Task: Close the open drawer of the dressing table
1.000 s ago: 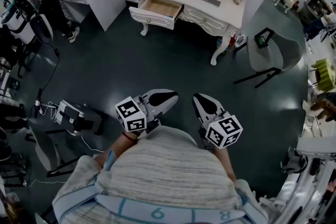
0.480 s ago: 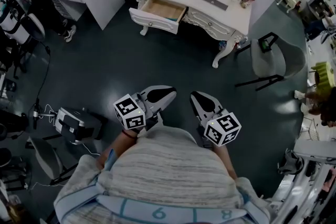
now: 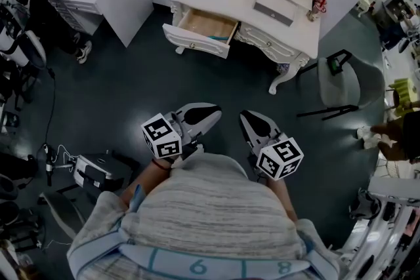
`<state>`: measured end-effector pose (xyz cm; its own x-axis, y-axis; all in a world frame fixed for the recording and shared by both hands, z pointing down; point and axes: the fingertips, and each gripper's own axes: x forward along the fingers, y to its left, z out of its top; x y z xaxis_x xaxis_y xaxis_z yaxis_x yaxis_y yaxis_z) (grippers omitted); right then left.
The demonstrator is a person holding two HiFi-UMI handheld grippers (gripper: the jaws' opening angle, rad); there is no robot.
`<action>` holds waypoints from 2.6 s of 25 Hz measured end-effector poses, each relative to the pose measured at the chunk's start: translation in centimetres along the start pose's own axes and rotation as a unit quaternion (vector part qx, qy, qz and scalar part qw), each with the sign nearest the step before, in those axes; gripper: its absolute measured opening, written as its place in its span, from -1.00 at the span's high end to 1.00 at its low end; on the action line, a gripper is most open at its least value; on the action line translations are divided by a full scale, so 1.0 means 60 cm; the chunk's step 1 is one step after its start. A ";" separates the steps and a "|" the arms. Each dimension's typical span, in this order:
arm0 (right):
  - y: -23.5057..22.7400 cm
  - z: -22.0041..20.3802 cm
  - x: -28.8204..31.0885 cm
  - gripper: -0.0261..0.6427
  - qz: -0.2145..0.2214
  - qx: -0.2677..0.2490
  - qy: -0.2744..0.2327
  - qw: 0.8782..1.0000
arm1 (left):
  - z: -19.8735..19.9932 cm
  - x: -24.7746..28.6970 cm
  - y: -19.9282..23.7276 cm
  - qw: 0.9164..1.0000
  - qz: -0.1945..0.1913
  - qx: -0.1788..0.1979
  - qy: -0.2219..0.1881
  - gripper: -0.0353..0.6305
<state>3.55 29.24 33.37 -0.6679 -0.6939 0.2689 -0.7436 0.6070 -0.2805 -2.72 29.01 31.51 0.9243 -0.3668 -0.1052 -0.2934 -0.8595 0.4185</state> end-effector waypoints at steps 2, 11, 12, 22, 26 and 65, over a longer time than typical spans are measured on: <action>-0.007 0.010 0.023 0.89 -0.001 0.002 -0.001 1.000 | 0.009 -0.001 0.021 1.000 -0.004 0.000 0.003 0.84; -0.076 0.038 0.104 0.89 0.004 -0.001 0.012 1.000 | 0.010 0.044 0.106 1.000 -0.001 -0.018 0.014 0.85; -0.090 0.042 0.114 0.89 0.005 -0.002 0.014 1.000 | 0.011 0.053 0.120 1.000 0.003 -0.020 0.015 0.84; -0.276 0.130 0.211 0.89 0.032 -0.025 0.024 0.999 | 0.077 0.207 0.272 1.000 0.026 -0.009 -0.001 0.85; -0.333 0.157 0.245 0.89 0.056 -0.029 0.034 0.997 | 0.102 0.259 0.325 0.999 0.044 -0.004 -0.010 0.85; -0.446 0.118 0.452 0.89 0.054 0.004 0.105 0.993 | 0.041 0.208 0.623 0.983 0.149 -0.018 0.107 0.84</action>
<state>5.55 -8.57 41.63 -0.7358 -0.5288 0.4230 -0.6679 0.6699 -0.3243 -2.75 -8.57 43.64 0.8295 -0.5141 0.2184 -0.5543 -0.7099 0.4345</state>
